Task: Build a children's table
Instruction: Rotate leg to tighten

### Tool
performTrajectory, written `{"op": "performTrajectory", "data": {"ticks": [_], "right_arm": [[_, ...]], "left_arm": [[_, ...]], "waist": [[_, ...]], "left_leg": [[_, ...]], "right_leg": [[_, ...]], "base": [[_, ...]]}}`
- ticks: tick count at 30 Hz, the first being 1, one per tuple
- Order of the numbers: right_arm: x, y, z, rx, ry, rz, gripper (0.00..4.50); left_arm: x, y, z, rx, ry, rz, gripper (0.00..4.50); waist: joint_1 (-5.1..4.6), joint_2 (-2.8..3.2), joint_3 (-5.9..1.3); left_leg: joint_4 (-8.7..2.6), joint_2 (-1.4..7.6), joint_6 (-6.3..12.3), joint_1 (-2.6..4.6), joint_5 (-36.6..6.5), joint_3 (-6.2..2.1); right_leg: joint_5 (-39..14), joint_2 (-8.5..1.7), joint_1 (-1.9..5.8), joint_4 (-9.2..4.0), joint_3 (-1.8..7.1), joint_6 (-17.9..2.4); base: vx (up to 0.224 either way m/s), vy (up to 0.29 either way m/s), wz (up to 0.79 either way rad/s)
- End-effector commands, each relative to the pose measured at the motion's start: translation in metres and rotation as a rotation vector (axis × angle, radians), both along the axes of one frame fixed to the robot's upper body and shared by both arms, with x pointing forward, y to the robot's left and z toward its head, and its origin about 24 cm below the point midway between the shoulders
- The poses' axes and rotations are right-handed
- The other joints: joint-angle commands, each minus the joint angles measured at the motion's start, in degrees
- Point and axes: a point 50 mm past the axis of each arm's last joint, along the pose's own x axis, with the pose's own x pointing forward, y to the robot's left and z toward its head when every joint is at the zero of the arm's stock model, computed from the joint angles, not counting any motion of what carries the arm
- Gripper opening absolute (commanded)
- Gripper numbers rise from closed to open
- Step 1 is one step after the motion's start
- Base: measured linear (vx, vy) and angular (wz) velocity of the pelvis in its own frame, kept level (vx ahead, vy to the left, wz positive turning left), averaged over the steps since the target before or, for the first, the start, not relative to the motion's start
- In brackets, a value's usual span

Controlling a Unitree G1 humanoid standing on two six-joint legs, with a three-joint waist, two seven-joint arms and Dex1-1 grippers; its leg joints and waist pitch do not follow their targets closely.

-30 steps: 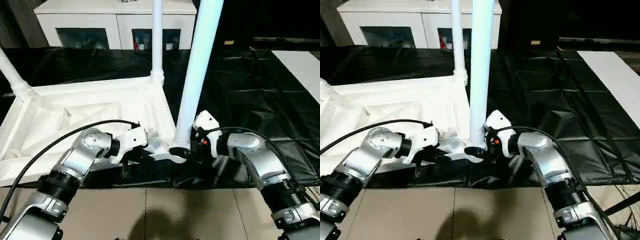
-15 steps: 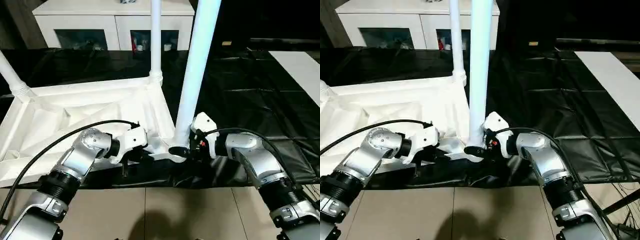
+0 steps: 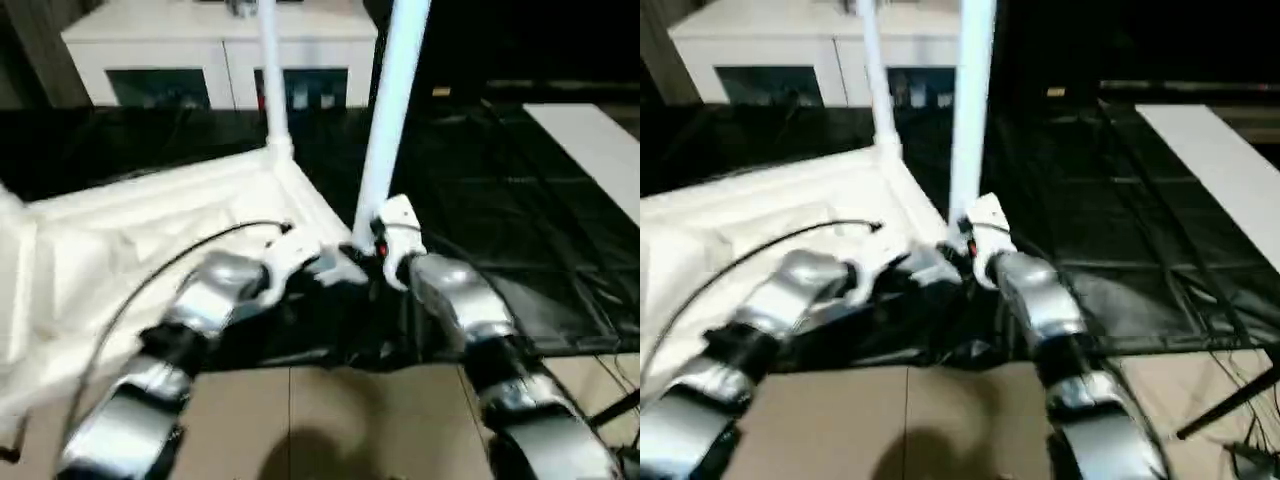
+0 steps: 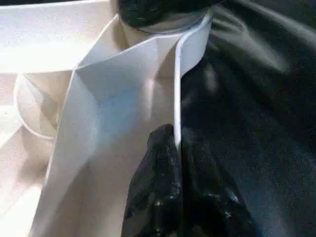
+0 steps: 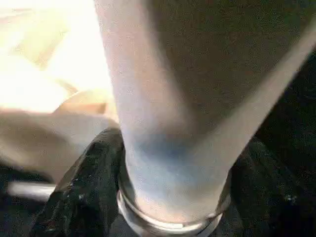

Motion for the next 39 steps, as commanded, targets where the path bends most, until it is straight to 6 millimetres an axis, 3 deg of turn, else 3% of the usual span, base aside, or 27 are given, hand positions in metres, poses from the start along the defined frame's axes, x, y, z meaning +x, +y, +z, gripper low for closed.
{"op": "performTrajectory", "data": {"ticks": [1,2,6,7,12,14,18,21,26,30,35,39], "right_arm": [[-0.005,0.006,-0.026,-0.018,0.115,-0.163,2.69],[-0.004,0.01,-0.027,-0.023,0.113,-0.176,2.69],[0.0,0.023,-0.02,0.012,0.058,-0.151,2.69],[0.001,0.025,-0.017,0.042,0.047,-0.141,3.04],[0.003,0.027,-0.012,0.054,0.018,-0.09,3.48],[0.005,0.023,-0.007,0.053,-0.013,-0.051,3.73],[0.006,0.019,-0.002,0.041,-0.039,0.008,3.86],[0.002,-0.001,0.005,-0.043,-0.085,0.191,3.86],[-0.008,-0.017,0.01,-0.029,-0.083,0.369,3.86],[-0.017,-0.028,0.009,-0.024,-0.059,0.479,3.86],[-0.031,-0.038,0.008,-0.018,-0.026,0.609,3.86],[-0.035,-0.041,0.005,-0.032,-0.005,0.651,3.86]], "left_arm": [[0.013,-0.002,0.004,0.005,-0.053,0.172,0.0],[0.013,-0.006,0.004,0.001,-0.049,0.173,0.0],[0.013,-0.01,0.003,0.006,-0.059,0.151,0.0],[0.012,-0.009,0.002,0.014,-0.063,0.143,0.0],[0.012,-0.002,0.001,0.033,-0.074,0.118,0.0],[0.01,0.002,0.001,0.045,-0.087,0.078,0.0],[0.008,0.006,0.001,0.036,-0.074,0.046,0.0],[-0.002,0.017,0.002,0.041,-0.062,-0.086,0.0],[-0.018,0.023,0.004,0.003,-0.03,-0.296,0.0],[-0.026,0.028,0.007,-0.02,-0.013,-0.376,0.0],[-0.033,0.036,0.013,-0.05,0.019,-0.419,0.0],[-0.031,0.042,0.013,-0.032,0.01,-0.4,0.0]], "waist": [[-0.06,0.37,-3.68],[-0.01,0.6,-3.86],[0.09,0.41,-3.99],[0.16,0.3,-4.02],[0.09,0.36,-3.99],[-0.17,0.28,-4.09],[-0.17,0.42,-4.05],[0.1,0.43,-4.13],[0.26,0.56,-4.39],[0.92,0.64,-4.26],[1.2,0.38,-3.96],[1.26,0.31,-3.94]], "left_leg": [[-4.11,-0.51,-0.53,-0.1,-13.86,0.32],[-4.04,-0.56,-0.69,0.07,-13.67,0.23],[-3.96,-0.63,1.3,-0.44,-12.65,0.28],[-3.92,-0.64,2.18,-0.56,-12.14,0.34],[-3.97,-0.64,2.94,-0.8,-11.93,0.29],[-4.03,-0.64,2.92,-1.17,-11.74,0.06],[-3.92,-0.54,3.19,-0.88,-11.36,0.23],[-3.86,-0.33,3.82,-1.03,-10.26,0.14],[-3.6,-0.03,5.31,-0.96,-7.56,0.25],[-3.63,0.23,5.72,-0.61,-8.82,0.48],[-3.88,0.28,4.29,-0.5,-11.13,0.56],[-3.86,0.16,3.95,-0.51,-10.84,0.58]], "right_leg": [[-20.54,-1.87,2.83,-5.24,1.87,-9.23],[-19.42,-1.82,2.85,-5.16,1.83,-9.4],[-15.31,-1.86,3.2,-4.82,1.92,-10.28],[-14.61,-1.9,3.3,-4.75,1.92,-10.56],[-15.09,-1.9,3.48,-4.74,1.85,-10.82],[-15.72,-1.94,3.79,-4.73,1.74,-10.18],[-14.54,-1.92,3.46,-4.69,1.86,-11.43],[-11.43,-1.86,3.75,-4.39,1.81,-12.22],[-3.53,-1.93,3.82,-3.34,2.0,-15.33],[-3.33,-1.88,3.67,-3.26,2.07,-16.01],[-9.21,-2.04,3.53,-3.78,2.2,-14.31],[-10.29,-1.99,3.42,-3.89,2.22,-13.72]], "base": [[0.0,0.0,0.0],[0.0,0.0,0.0],[0.0,0.0,0.0],[0.0,0.0,0.0],[0.0,0.0,0.0],[0.0,0.0,0.0],[0.0,0.0,0.0],[0.0,0.0,0.0],[0.0,0.0,0.0],[0.0,0.0,0.0],[0.0,0.0,0.0],[0.0,0.0,0.0]]}}
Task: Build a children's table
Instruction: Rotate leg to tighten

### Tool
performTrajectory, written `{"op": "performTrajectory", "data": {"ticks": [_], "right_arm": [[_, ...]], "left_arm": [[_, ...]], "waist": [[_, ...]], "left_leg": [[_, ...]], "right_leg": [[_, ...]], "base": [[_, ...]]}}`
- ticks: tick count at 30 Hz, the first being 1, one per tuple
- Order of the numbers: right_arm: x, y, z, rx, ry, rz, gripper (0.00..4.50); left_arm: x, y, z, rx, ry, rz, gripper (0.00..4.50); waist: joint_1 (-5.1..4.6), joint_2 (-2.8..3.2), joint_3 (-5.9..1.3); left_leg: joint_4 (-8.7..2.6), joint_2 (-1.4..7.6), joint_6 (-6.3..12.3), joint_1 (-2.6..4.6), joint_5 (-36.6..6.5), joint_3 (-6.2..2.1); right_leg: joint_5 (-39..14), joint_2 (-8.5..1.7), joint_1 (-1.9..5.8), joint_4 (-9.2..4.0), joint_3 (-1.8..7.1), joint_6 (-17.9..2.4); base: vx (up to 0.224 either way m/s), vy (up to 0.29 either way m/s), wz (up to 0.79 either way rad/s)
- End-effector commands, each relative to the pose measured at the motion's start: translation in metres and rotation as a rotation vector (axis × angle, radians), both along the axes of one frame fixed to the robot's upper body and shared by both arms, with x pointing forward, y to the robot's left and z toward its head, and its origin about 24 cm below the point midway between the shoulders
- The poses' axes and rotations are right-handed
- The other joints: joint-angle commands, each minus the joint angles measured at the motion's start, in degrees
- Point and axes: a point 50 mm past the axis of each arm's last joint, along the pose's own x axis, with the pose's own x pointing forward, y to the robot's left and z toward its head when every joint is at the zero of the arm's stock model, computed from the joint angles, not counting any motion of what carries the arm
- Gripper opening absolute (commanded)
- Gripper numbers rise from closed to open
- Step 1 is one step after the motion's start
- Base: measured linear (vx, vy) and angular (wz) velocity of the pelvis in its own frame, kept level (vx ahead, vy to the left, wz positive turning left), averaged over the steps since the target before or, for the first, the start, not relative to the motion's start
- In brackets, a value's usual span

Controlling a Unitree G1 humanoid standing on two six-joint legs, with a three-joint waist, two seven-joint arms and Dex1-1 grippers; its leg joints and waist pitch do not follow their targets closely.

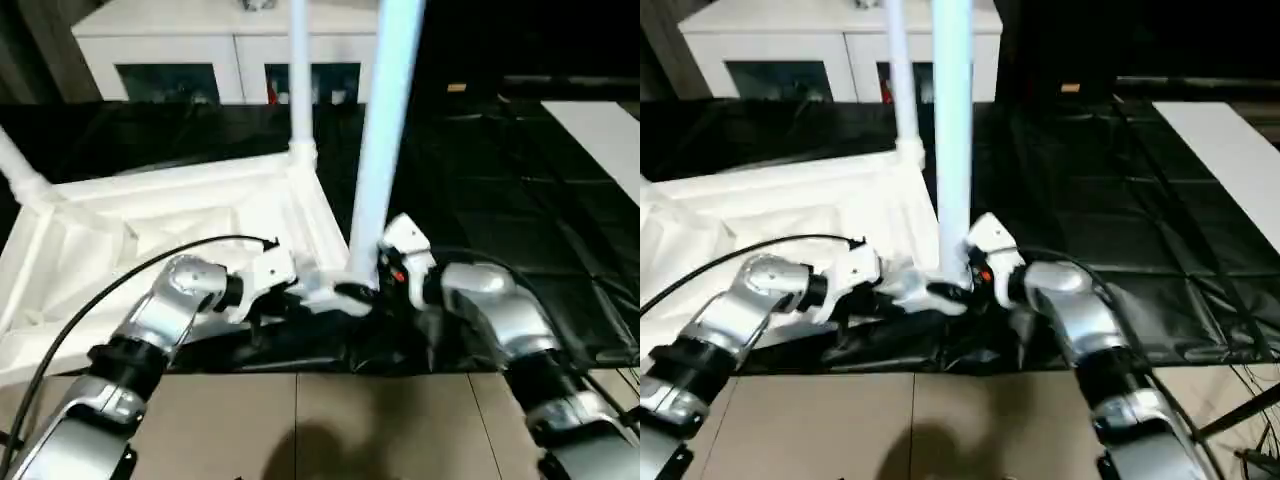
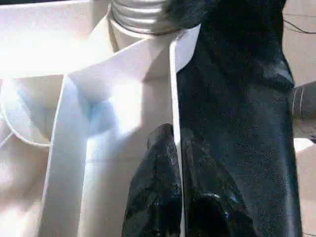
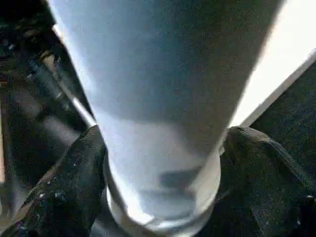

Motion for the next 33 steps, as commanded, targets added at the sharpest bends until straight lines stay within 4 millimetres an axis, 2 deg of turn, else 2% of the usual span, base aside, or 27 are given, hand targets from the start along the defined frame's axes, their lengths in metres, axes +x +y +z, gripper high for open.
{"op": "performTrajectory", "data": {"ticks": [1,4,8,13,14,18,22,23,24,25,26,27,28,31,32,33], "right_arm": [[-0.001,-0.004,0.001,-0.014,0.001,0.005,3.86],[0.0,-0.004,0.0,-0.017,0.002,0.001,3.86],[0.0,-0.002,0.001,0.002,0.014,-0.003,3.41],[0.0,-0.001,0.0,0.009,0.02,0.001,3.05],[0.0,-0.001,-0.001,0.009,0.023,0.002,2.85],[0.001,-0.001,-0.006,0.003,0.039,-0.048,2.74],[0.013,-0.001,-0.013,-0.013,0.03,-0.275,2.7],[0.013,-0.001,-0.013,-0.013,0.03,-0.275,2.7],[0.022,0.002,-0.018,-0.008,0.033,-0.5,2.7],[0.022,0.002,-0.018,-0.008,0.033,-0.5,2.7],[0.025,0.003,-0.02,-0.009,0.037,-0.585,2.7],[0.027,0.006,-0.022,-0.001,0.05,-0.66,2.7],[0.027,0.006,-0.022,-0.001,0.05,-0.66,2.69],[0.031,0.014,-0.025,0.028,0.079,-0.835,2.69],[0.033,0.024,-0.025,0.029,0.073,-0.886,2.69],[0.034,0.026,-0.025,0.028,0.071,-0.889,2.69]], "left_arm": [[0.001,-0.001,0.008,-0.027,-0.031,-0.036,0.0],[0.001,0.0,0.008,-0.021,-0.033,-0.031,0.0],[0.001,0.001,0.009,-0.021,-0.033,-0.025,0.0],[0.0,0.001,0.008,-0.022,-0.026,-0.025,0.0],[-0.001,0.001,0.007,-0.022,-0.022,-0.024,0.0],[-0.001,0.001,0.003,-0.011,-0.011,0.005,0.0],[0.012,-0.003,0.001,-0.021,-0.022,0.165,0.0],[0.012,-0.003,0.001,-0.021,-0.022,0.165,0.0],[0.022,-0.01,-0.001,-0.017,-0.056,0.284,0.0],[0.022,-0.01,-0.001,-0.017,-0.056,0.284,0.0],[0.027,-0.013,-0.002,-0.017,-0.065,0.334,0.0],[0.031,-0.017,-0.002,-0.021,-0.075,0.386,0.0],[0.031,-0.017,-0.002,-0.021,-0.075,0.386,0.0],[0.042,-0.03,-0.001,-0.035,-0.094,0.515,0.0],[0.045,-0.036,-0.002,-0.032,-0.095,0.557,0.0],[0.045,-0.037,-0.003,-0.032,-0.095,0.561,0.0]], "waist": [[-0.03,-0.27,-3.71],[-0.03,-0.38,-3.76],[-0.02,-0.46,-3.85],[0.03,-0.49,-3.83],[0.03,-0.52,-3.83],[-0.03,-0.41,-3.85],[-0.31,-0.38,-3.71],[-0.43,-0.31,-3.67],[-0.61,-0.13,-3.59],[-0.8,-0.13,-3.44],[-0.89,-0.24,-3.68],[-0.92,-0.2,-3.7],[-1.0,-0.21,-3.68],[-0.99,-0.2,-3.77],[-1.01,-0.15,-3.87],[-0.91,-0.08,-3.88]], "left_leg": [[-3.74,0.32,3.42,-0.2,-10.72,0.68],[-3.74,0.28,3.26,-0.31,-10.15,0.62],[-3.64,0.26,3.6,-0.44,-8.9,0.61],[-3.63,0.3,3.71,-0.41,-9.0,0.63],[-3.64,0.28,3.69,-0.44,-8.87,0.61],[-3.65,0.25,3.48,-0.48,-8.38,0.58],[-3.78,0.09,2.26,-0.24,-10.27,0.62],[-3.79,0.09,1.98,-0.33,-10.22,0.6],[-3.87,-0.04,1.36,-0.24,-10.53,0.59],[-3.92,-0.12,0.94,-0.13,-11.05,0.66],[-3.94,-0.23,0.07,-0.13,-11.27,0.42],[-3.91,-0.17,0.05,-0.06,-10.84,0.47],[-3.95,-0.18,0.09,-0.14,-10.8,0.44],[-3.83,-0.37,0.79,-0.18,-10.29,0.52],[-3.79,-0.38,0.79,-0.22,-9.77,0.57],[-3.77,-0.44,0.61,0.03,-9.85,0.58]], "right_leg": [[-10.86,-1.95,3.71,-3.87,2.09,-13.78],[-11.25,-1.96,3.76,-3.85,2.07,-13.33],[-9.59,-1.9,3.79,-3.65,2.03,-13.52],[-10.03,-1.96,3.76,-3.68,2.03,-13.53],[-10.05,-1.97,3.79,-3.68,2.02,-13.49],[-9.51,-1.94,3.83,-3.6,2.0,-13.52],[-13.03,-1.93,3.67,-4.03,2.01,-12.79],[-13.23,-1.9,3.68,-3.99,2.04,-12.64],[-14.71,-1.85,3.55,-4.28,2.04,-11.81],[-15.84,-1.82,3.29,-4.47,2.1,-11.56],[-17.41,-1.86,3.66,-4.44,1.95,-10.87],[-16.66,-1.92,3.43,-4.55,2.06,-10.79],[-16.22,-1.85,3.46,-4.47,2.08,-10.82],[-14.45,-1.78,3.44,-4.48,2.08,-11.06],[-13.75,-1.81,3.48,-4.45,2.09,-11.24],[-13.8,-1.78,3.3,-4.52,2.08,-11.37]], "base": [[0.0,0.0,0.0],[0.0,0.0,0.0],[0.0,0.0,0.0],[0.0,0.0,0.0],[0.0,0.0,0.0],[0.0,0.0,0.0],[0.0,0.0,0.0],[0.0,0.0,0.0],[0.0,0.0,0.0],[0.0,0.0,0.0],[0.0,0.0,0.0],[0.0,0.0,0.0],[0.0,0.0,0.0],[0.0,0.0,0.0],[0.0,0.0,0.0],[0.0,0.0,0.0]]}}
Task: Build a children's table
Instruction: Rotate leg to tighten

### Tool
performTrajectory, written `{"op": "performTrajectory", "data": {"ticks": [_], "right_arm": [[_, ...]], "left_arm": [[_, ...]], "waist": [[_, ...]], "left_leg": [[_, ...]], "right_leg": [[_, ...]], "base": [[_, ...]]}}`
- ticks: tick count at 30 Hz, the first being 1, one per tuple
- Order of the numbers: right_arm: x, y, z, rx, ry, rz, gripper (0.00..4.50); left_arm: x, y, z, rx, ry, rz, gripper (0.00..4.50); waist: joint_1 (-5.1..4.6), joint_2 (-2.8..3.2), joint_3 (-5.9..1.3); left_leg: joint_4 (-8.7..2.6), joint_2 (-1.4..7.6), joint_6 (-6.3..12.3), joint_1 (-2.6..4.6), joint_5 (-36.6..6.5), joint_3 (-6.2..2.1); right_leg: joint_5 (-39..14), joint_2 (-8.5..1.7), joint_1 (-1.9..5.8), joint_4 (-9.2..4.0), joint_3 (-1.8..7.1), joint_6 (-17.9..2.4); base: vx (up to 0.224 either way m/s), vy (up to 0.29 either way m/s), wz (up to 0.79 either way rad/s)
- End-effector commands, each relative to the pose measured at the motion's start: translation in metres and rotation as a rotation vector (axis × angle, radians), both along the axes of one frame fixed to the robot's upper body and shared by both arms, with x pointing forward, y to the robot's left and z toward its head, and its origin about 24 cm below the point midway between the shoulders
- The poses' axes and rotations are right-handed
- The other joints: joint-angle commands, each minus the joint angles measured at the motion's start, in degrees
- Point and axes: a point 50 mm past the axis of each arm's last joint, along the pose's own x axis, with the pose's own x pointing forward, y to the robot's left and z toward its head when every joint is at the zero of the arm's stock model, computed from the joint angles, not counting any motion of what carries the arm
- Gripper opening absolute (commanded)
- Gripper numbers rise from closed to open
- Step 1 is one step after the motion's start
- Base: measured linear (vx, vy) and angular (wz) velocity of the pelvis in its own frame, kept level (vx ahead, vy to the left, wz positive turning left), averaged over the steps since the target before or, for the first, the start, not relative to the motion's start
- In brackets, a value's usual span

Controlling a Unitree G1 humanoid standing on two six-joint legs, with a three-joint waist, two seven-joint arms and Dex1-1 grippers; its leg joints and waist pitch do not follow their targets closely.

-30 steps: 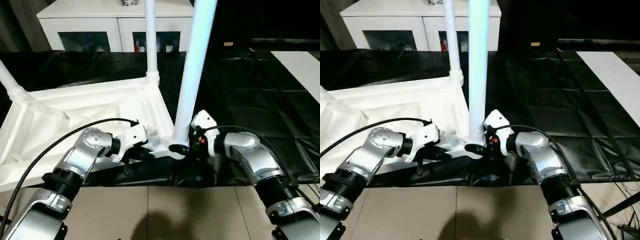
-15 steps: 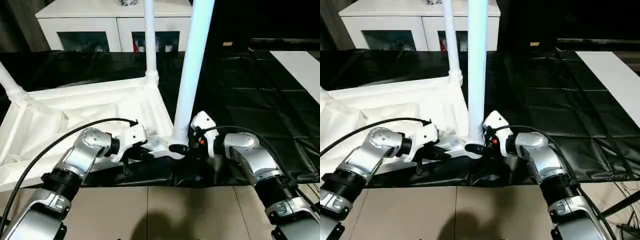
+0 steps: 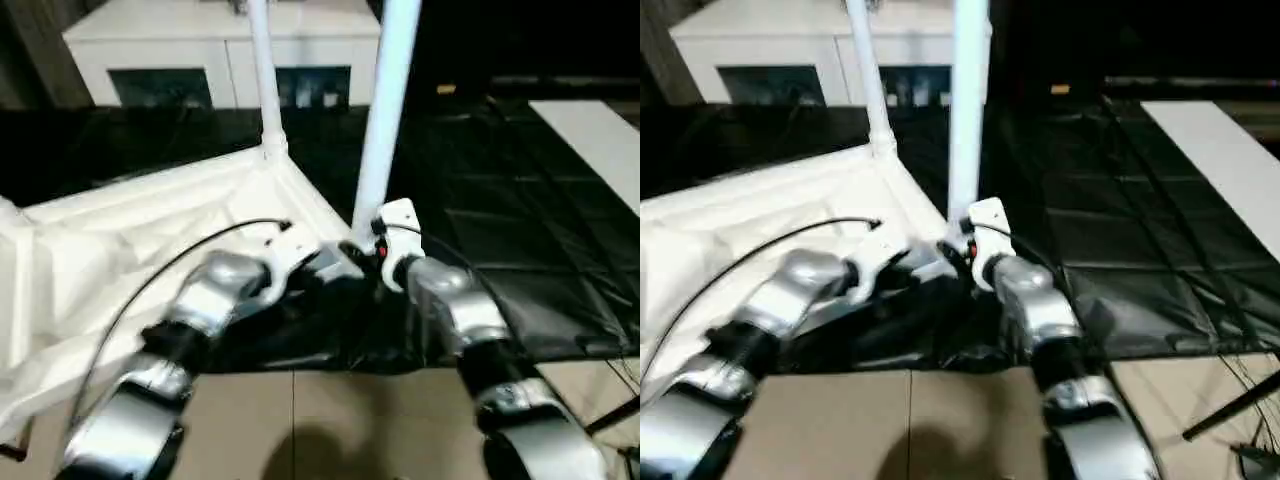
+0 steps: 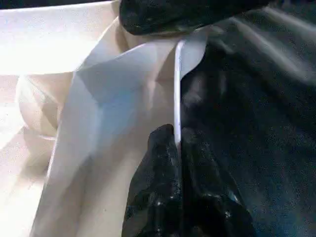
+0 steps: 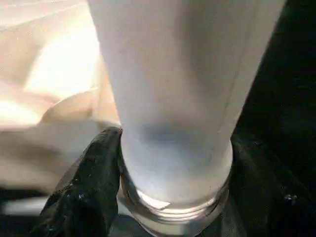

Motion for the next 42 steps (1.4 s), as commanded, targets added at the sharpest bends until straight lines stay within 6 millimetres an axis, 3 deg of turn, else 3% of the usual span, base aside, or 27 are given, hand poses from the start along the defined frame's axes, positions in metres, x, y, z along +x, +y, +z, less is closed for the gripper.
{"op": "performTrajectory", "data": {"ticks": [1,6,9,14,18,19,22,27,34,42], "right_arm": [[-0.003,-0.006,-0.017,-0.02,0.071,-0.108,2.69],[0.0,0.012,-0.01,0.003,0.022,-0.062,2.69],[0.002,0.009,0.0,0.005,-0.048,-0.002,3.41],[0.005,-0.001,0.01,-0.012,-0.098,0.074,3.83],[-0.001,-0.017,0.013,-0.091,-0.109,0.282,3.83],[-0.003,-0.02,0.013,-0.096,-0.101,0.329,3.83],[-0.012,-0.028,0.014,-0.102,-0.082,0.468,3.83],[-0.034,-0.036,0.014,-0.105,-0.038,0.738,3.83],[-0.036,-0.035,0.014,-0.109,-0.013,0.8,3.83],[-0.036,-0.038,0.015,-0.108,0.004,0.805,3.17]], "left_arm": [[0.009,0.011,0.0,-0.017,-0.035,0.173,0.0],[0.009,0.007,0.001,-0.009,-0.043,0.13,0.0],[0.006,0.012,0.0,0.009,-0.036,0.068,0.0],[-0.001,0.019,-0.003,0.034,0.001,-0.01,0.0],[-0.011,0.028,-0.004,0.04,0.065,-0.122,0.0],[-0.013,0.031,-0.005,0.04,0.08,-0.143,0.0],[-0.02,0.036,-0.004,0.047,0.107,-0.23,0.0],[-0.034,0.04,0.006,-0.019,0.159,-0.387,0.0],[-0.037,0.045,0.009,-0.018,0.176,-0.409,0.0],[-0.039,0.046,0.01,-0.021,0.182,-0.414,0.0]], "waist": [[0.06,-0.2,-3.91],[0.18,-0.38,-3.99],[0.31,-0.47,-3.98],[-0.06,-0.46,-3.95],[0.13,0.01,-3.96],[0.18,-0.17,-3.97],[0.23,0.1,-3.95],[0.75,0.02,-3.91],[0.86,-0.12,-3.66],[0.84,-0.09,-3.9]], "left_leg": [[-3.8,-0.3,0.93,-0.23,-9.42,0.58],[-3.73,-0.29,2.62,-0.64,-8.19,0.52],[-3.7,-0.18,3.46,-0.58,-8.49,0.55],[-3.64,-0.24,3.89,-0.86,-7.8,0.5],[-3.6,0.11,4.73,-0.54,-8.12,0.49],[-3.51,0.18,5.12,-0.6,-7.92,0.6],[-3.47,0.3,5.49,-0.52,-7.85,0.65],[-3.58,0.53,5.25,-0.5,-9.2,0.63],[-3.78,0.44,3.39,-0.28,-11.3,0.65],[-3.62,0.38,3.71,-0.52,-8.76,0.56]], "right_leg": [[-12.17,-1.71,3.38,-4.29,1.88,-11.83],[-9.3,-1.85,3.73,-3.95,1.79,-12.44],[-9.79,-1.9,3.83,-4.04,1.78,-12.51],[-9.36,-1.97,4.03,-3.97,1.71,-12.63],[-7.66,-1.84,3.93,-3.74,1.65,-14.12],[-6.45,-1.78,3.95,-3.62,1.71,-14.32],[-3.6,-1.73,3.86,-3.41,1.78,-15.61],[-5.08,-1.85,4.0,-3.4,1.8,-15.74],[-11.62,-1.92,3.55,-4.02,1.91,-13.99],[-7.6,-1.8,3.76,-3.52,1.81,-14.6]], "base": [[0.0,0.0,0.0],[0.0,0.0,0.0],[0.0,0.0,0.0],[0.0,0.0,0.0],[0.0,0.0,0.0],[0.0,0.0,0.0],[0.0,0.0,0.0],[0.0,0.0,0.0],[0.0,0.0,0.0],[0.0,0.0,0.0]]}}
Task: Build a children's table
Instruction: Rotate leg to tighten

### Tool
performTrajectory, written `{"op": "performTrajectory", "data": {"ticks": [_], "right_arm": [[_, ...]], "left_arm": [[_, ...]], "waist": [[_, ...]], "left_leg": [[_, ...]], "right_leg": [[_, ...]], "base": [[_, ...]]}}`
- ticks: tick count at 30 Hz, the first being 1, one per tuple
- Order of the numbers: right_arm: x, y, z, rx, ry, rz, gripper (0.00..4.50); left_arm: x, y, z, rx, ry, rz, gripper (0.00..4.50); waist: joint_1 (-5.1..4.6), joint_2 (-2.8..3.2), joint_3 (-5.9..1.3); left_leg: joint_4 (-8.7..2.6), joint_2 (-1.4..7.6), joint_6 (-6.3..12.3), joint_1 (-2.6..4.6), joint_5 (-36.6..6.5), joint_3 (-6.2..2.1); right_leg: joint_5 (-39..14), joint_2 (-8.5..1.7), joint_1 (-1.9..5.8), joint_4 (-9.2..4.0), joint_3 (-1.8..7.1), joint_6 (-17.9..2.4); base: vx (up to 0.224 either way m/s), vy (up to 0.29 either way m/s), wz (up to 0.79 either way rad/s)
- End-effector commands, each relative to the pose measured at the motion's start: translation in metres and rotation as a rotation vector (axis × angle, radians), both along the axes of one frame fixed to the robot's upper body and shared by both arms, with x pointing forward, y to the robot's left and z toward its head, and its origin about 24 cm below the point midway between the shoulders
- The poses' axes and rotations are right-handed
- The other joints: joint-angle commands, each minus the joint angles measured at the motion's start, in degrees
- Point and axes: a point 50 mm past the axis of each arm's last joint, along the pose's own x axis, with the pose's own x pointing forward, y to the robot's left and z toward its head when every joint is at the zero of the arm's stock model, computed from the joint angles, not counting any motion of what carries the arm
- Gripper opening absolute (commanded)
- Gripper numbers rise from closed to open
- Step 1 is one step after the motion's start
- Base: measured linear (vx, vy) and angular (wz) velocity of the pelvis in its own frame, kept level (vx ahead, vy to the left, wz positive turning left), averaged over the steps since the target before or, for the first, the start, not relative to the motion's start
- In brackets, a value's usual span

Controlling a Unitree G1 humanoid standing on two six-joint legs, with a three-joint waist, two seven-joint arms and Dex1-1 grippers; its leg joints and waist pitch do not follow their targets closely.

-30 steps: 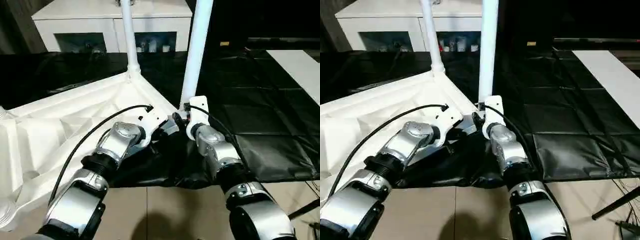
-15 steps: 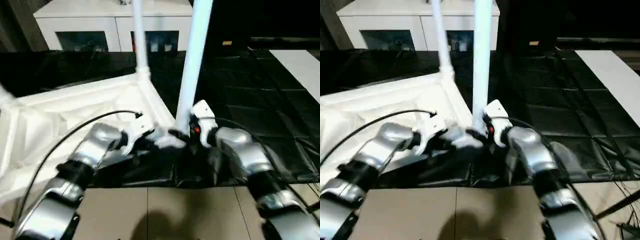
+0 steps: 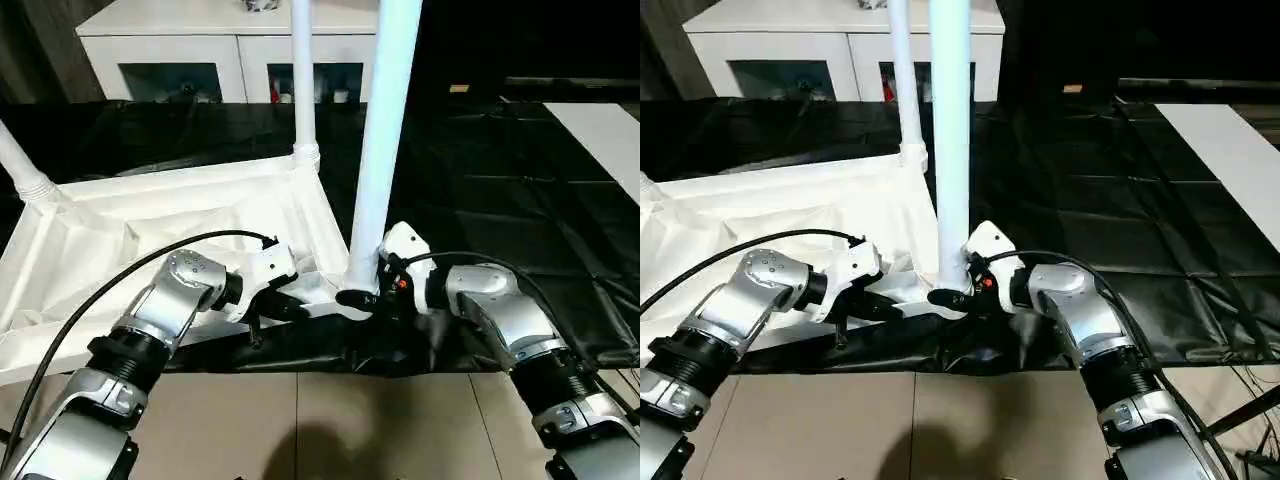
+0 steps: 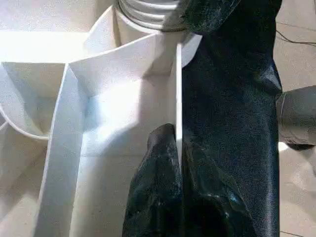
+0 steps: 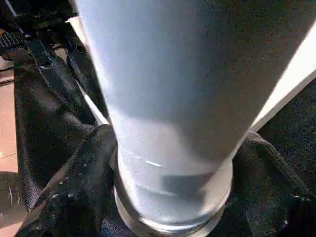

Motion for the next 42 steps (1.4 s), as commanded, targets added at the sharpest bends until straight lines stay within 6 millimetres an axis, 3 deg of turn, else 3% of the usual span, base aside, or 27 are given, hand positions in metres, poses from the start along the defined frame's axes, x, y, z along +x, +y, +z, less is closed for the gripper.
{"op": "performTrajectory", "data": {"ticks": [1,5,10,12,13,15,17,20,22,25,31,32,34,35,37,38,42], "right_arm": [[0.004,-0.006,0.005,-0.026,-0.014,-0.012,3.1],[0.003,-0.006,0.004,-0.027,-0.006,-0.017,2.8],[0.004,-0.007,0.001,-0.012,0.015,-0.064,2.74],[0.009,-0.007,-0.003,-0.005,0.028,-0.167,2.74],[0.013,-0.005,-0.007,-0.01,0.029,-0.279,2.74],[0.014,-0.004,-0.008,-0.012,0.027,-0.303,2.74],[0.023,0.0,-0.013,-0.02,0.027,-0.491,2.73],[0.031,0.005,-0.019,-0.035,0.034,-0.693,2.73],[0.033,0.007,-0.019,-0.032,0.038,-0.738,2.73],[0.043,0.02,-0.017,-0.016,0.022,-0.951,2.73],[0.046,0.038,-0.014,0.051,0.018,-0.924,2.73],[0.047,0.04,-0.012,0.068,0.012,-0.912,3.29],[0.047,0.041,-0.008,0.084,-0.018,-0.878,3.43],[0.048,0.04,-0.007,0.087,-0.03,-0.875,3.49],[0.05,0.035,0.0,0.102,-0.07,-0.839,3.71],[0.051,0.032,0.003,0.111,-0.081,-0.813,3.78],[0.046,0.016,0.006,0.117,-0.117,-0.647,3.93]], "left_arm": [[-0.004,-0.002,0.003,-0.016,0.016,-0.045,0.0],[-0.005,-0.002,0.003,-0.016,0.02,-0.046,0.0],[-0.004,-0.002,0.002,-0.017,0.024,-0.029,0.0],[0.002,-0.005,0.0,-0.016,0.001,0.039,0.0],[0.012,-0.008,-0.002,-0.006,-0.043,0.147,0.0],[0.014,-0.008,-0.003,-0.002,-0.053,0.176,0.0],[0.025,-0.012,-0.005,0.001,-0.071,0.331,0.0],[0.034,-0.017,-0.008,0.027,-0.089,0.464,0.0],[0.036,-0.02,-0.008,0.033,-0.1,0.482,0.0],[0.044,-0.034,-0.01,0.008,-0.14,0.546,0.0],[0.047,-0.037,-0.009,0.029,-0.176,0.549,0.0],[0.047,-0.037,-0.009,0.032,-0.178,0.544,0.0],[0.047,-0.034,-0.009,0.039,-0.183,0.529,0.0],[0.047,-0.034,-0.008,0.038,-0.184,0.52,0.0],[0.046,-0.032,-0.007,0.029,-0.19,0.474,0.0],[0.044,-0.031,-0.007,0.023,-0.185,0.44,0.0],[0.032,-0.032,-0.003,-0.023,-0.179,0.229,0.0]], "waist": [[-0.03,-0.15,-3.9],[-0.04,-0.08,-3.89],[-0.09,-0.03,-3.9],[-0.18,0.06,-3.82],[-0.27,0.02,-3.67],[-0.24,-0.1,-3.74],[-0.42,0.0,-3.61],[-0.72,0.04,-3.82],[-0.87,0.18,-3.69],[-1.2,0.41,-4.0],[-1.06,0.25,-4.16],[-1.06,0.29,-4.03],[-1.06,0.23,-4.01],[-0.98,0.16,-3.99],[-1.34,-0.05,-4.0],[-1.36,0.03,-4.1],[-1.08,-0.07,-4.22]], "left_leg": [[-3.68,0.25,3.64,-0.2,-8.62,0.6],[-3.71,0.29,3.61,-0.15,-8.94,0.59],[-3.69,0.25,3.47,-0.16,-8.79,0.58],[-3.72,0.22,3.2,-0.14,-9.07,0.6],[-3.81,0.06,2.36,-0.01,-10.13,0.64],[-3.87,0.02,1.48,0.13,-10.91,0.54],[-3.88,-0.05,1.39,-0.18,-10.7,0.59],[-3.91,-0.36,-0.11,0.1,-10.47,0.44],[-3.94,-0.37,0.13,-0.1,-11.07,0.41],[-3.76,-0.56,0.25,0.0,-9.7,0.46],[-3.64,-0.46,2.22,-0.28,-8.84,0.52],[-3.71,-0.4,2.54,-0.25,-9.23,0.53],[-3.71,-0.36,2.81,-0.22,-9.74,0.56],[-3.72,-0.36,2.91,-0.19,-10.05,0.55],[-3.85,-0.51,2.85,-0.88,-9.43,0.31],[-3.69,-0.44,3.02,-0.49,-9.28,0.41],[-3.46,-0.2,4.96,-0.51,-6.69,0.52]], "right_leg": [[-7.41,-1.85,3.91,-3.47,1.93,-14.7],[-8.22,-1.86,3.87,-3.55,1.92,-14.55],[-7.66,-1.82,3.9,-3.51,1.92,-14.66],[-7.96,-1.75,3.84,-3.56,1.93,-14.64],[-10.5,-1.74,3.71,-3.93,1.93,-13.98],[-12.9,-1.84,3.78,-4.13,1.9,-13.09],[-13.04,-1.8,3.78,-4.22,1.99,-12.52],[-15.09,-1.81,3.7,-4.36,1.9,-11.75],[-15.46,-1.81,3.71,-4.55,1.84,-11.26],[-11.49,-1.67,3.54,-4.33,1.88,-12.25],[-7.5,-1.83,4.0,-3.91,1.78,-13.3],[-7.83,-1.78,3.95,-4.0,1.75,-13.54],[-8.39,-1.81,4.0,-4.06,1.75,-13.62],[-9.03,-1.84,4.01,-4.08,1.74,-13.45],[-9.91,-1.89,4.6,-4.03,1.56,-12.53],[-9.49,-1.91,4.24,-4.08,1.66,-12.7],[-4.19,-1.89,4.32,-3.56,1.71,-14.87]], "base": [[0.0,0.0,0.0],[0.0,0.0,0.0],[0.0,0.0,0.0],[0.0,0.0,0.0],[0.0,0.0,0.0],[0.0,0.0,0.0],[0.0,0.0,0.0],[0.0,0.0,0.0],[0.0,0.0,0.0],[0.0,0.0,0.0],[0.0,0.0,0.0],[0.0,0.0,0.0],[0.0,0.0,0.0],[0.0,0.0,0.0],[0.0,0.0,0.0],[0.0,0.0,0.0],[0.0,0.0,0.0]]}}
